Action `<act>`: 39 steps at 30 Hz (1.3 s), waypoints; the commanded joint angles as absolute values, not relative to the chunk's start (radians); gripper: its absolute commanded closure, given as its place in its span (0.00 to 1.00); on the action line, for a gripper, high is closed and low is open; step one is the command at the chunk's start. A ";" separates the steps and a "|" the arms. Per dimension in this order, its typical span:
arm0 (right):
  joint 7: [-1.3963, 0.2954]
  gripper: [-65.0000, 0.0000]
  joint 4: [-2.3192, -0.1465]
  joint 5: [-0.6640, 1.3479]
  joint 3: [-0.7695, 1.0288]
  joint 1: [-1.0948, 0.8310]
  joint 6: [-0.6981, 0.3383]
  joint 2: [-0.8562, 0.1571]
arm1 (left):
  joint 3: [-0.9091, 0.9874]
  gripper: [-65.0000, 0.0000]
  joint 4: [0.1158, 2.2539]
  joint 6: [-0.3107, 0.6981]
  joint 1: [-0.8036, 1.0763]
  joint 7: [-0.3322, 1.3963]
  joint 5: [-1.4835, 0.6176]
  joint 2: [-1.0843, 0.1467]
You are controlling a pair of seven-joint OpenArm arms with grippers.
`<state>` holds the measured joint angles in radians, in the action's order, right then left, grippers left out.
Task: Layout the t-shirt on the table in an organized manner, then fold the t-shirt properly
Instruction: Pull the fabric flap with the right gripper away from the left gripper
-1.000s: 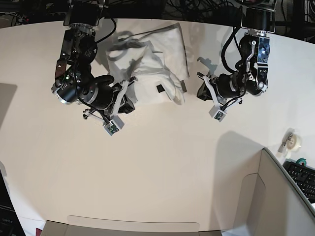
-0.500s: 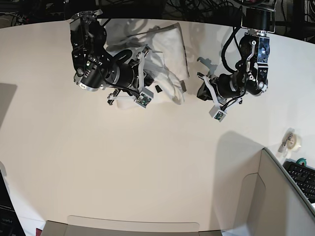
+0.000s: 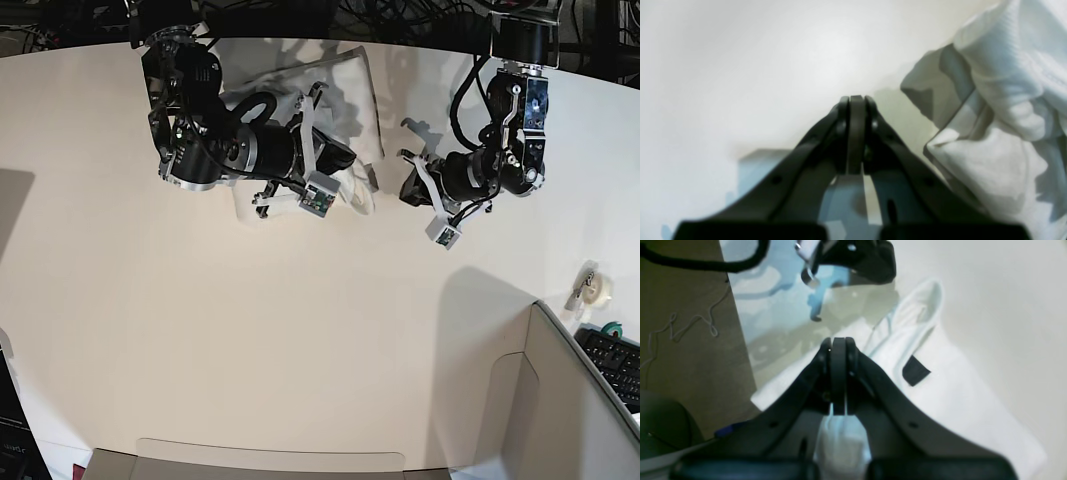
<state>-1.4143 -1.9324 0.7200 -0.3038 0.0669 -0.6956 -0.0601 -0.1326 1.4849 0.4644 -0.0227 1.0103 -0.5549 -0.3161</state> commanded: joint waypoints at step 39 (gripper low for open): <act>-1.366 1.00 -1.805 0.763 -0.188 0.166 -0.698 -0.124 | 0.110 1.00 1.626 0.452 0.007 1.064 -0.510 -0.323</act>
